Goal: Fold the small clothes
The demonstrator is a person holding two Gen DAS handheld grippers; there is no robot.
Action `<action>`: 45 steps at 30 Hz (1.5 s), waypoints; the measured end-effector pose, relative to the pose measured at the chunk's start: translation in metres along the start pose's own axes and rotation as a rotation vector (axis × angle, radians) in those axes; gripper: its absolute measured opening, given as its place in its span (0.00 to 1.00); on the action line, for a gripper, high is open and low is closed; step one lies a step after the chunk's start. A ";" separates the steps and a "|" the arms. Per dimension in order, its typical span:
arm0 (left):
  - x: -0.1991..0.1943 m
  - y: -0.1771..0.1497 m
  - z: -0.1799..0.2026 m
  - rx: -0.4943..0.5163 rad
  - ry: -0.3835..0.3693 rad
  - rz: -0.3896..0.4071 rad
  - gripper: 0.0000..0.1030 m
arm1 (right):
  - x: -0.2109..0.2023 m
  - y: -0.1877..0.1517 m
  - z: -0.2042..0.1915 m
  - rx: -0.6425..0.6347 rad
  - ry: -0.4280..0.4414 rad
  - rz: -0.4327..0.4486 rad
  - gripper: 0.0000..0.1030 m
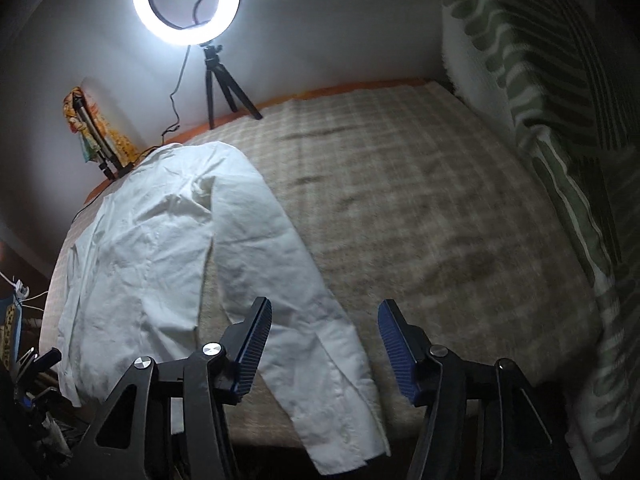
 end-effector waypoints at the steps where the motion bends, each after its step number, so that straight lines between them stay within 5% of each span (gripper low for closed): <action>1: 0.007 0.001 0.007 -0.001 -0.016 -0.011 0.58 | 0.002 -0.008 0.010 0.016 0.004 -0.016 0.55; 12: 0.067 0.003 0.060 0.045 -0.095 -0.120 0.58 | 0.020 -0.085 0.068 0.262 0.199 -0.104 0.49; 20: 0.095 0.002 0.092 0.114 -0.129 -0.169 0.58 | 0.026 -0.108 0.062 0.352 0.337 -0.128 0.49; 23: 0.099 0.003 0.096 0.113 -0.144 -0.182 0.58 | 0.034 -0.106 0.052 0.342 0.356 -0.138 0.29; 30: 0.102 0.002 0.083 0.069 -0.124 -0.190 0.58 | 0.047 -0.097 0.005 0.210 0.374 -0.168 0.00; 37: 0.107 -0.009 0.082 0.050 -0.149 -0.216 0.58 | 0.031 -0.073 -0.030 0.121 0.418 -0.114 0.00; 40: 0.106 -0.012 0.078 0.048 -0.155 -0.219 0.58 | 0.019 -0.056 -0.030 0.034 0.318 -0.073 0.04; 41: 0.105 -0.013 0.077 0.049 -0.153 -0.219 0.58 | 0.018 -0.052 -0.026 0.032 0.310 -0.071 0.14; 42: 0.105 -0.014 0.075 0.047 -0.151 -0.219 0.58 | 0.018 -0.048 -0.017 0.039 0.299 -0.071 0.41; 45: 0.106 -0.013 0.070 0.024 -0.150 -0.219 0.58 | 0.027 -0.032 0.005 0.040 0.237 -0.060 0.46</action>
Point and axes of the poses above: each gripper's, at about its wrist camera, not at the fingertips, and x roughly the way its jaws point, z to its right, y to its top, the point moved 4 cm from there along x, roughly the way its jaws point, and after that the axes turned 12 degrees about -x, right-handed, at the moved point
